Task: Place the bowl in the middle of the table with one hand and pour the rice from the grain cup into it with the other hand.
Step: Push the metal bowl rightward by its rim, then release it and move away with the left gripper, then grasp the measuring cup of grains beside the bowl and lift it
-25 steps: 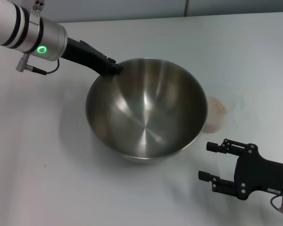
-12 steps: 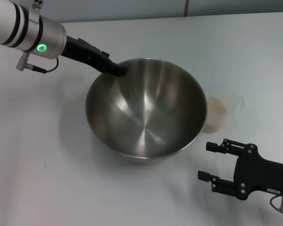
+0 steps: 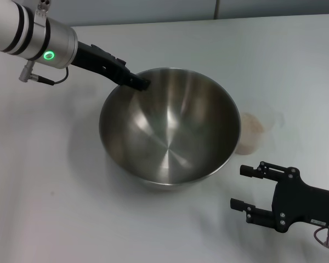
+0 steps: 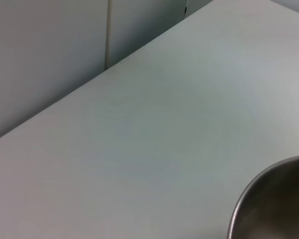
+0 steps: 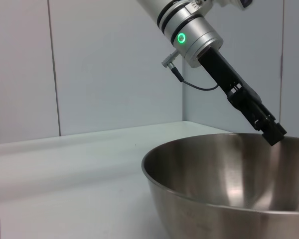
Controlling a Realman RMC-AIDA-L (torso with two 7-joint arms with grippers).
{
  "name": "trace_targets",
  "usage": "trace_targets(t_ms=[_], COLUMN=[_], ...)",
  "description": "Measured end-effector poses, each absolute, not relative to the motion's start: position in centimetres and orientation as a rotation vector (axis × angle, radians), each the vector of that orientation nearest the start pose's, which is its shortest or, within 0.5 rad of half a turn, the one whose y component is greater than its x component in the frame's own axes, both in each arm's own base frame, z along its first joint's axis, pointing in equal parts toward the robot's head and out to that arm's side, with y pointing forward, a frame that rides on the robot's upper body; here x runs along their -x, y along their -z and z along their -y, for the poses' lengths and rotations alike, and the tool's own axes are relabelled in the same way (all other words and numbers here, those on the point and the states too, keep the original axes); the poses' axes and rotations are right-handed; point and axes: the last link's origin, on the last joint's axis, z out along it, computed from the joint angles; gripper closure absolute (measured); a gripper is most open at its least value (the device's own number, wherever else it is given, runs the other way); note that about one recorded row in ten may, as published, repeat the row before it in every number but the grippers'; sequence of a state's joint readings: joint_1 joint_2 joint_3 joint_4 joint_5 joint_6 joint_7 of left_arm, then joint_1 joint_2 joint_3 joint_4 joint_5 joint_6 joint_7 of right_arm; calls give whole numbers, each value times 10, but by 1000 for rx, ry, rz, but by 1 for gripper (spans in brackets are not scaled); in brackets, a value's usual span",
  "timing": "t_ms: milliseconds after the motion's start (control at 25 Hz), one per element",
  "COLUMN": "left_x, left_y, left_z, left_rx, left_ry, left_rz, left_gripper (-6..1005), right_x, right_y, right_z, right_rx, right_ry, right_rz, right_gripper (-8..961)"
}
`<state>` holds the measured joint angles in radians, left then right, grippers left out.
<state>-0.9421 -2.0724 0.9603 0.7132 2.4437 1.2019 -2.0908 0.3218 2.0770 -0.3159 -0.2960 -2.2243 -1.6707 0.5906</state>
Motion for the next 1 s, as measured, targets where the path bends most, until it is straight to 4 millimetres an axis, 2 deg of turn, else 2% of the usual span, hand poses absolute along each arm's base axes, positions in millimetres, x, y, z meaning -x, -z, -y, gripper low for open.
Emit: trace_targets(t_ms=[160,320,400,480,520,640,800,920,960,1000], left_x=[163,162,173,173,184,206,232,242,267,273], left_y=[25,21,7,7,0,-6,-13,-14,-13,-12], left_z=[-437,-435,-419,-419,-408,-385,-355,-344,-311,-302], left_rx=[2683,2691,2710,2710,2696,2680,2641,2623,2586,2581], left_ry=[-29,63,357,357,495,644,788,833,928,952], left_rz=[777,783,758,758,747,728,693,670,629,609], left_gripper=[131,132,132,132,132,132,132,132,132,132], right_x=[-329,-329,-329,-329,-329,-329,-329,-330,-330,-330], right_y=[39,39,39,39,39,39,38,38,38,38], right_z=[-215,-215,-216,-216,-216,-217,-218,-218,-218,-218], right_rx=[2607,2606,2606,2606,2606,2607,2607,2606,2606,2605], right_ry=[-794,-794,-794,-794,-794,-792,-788,-785,-785,-784], right_rz=[-283,-284,-284,-282,-281,-278,-274,-273,-273,-273], right_gripper=[267,267,267,267,267,267,267,267,267,267])
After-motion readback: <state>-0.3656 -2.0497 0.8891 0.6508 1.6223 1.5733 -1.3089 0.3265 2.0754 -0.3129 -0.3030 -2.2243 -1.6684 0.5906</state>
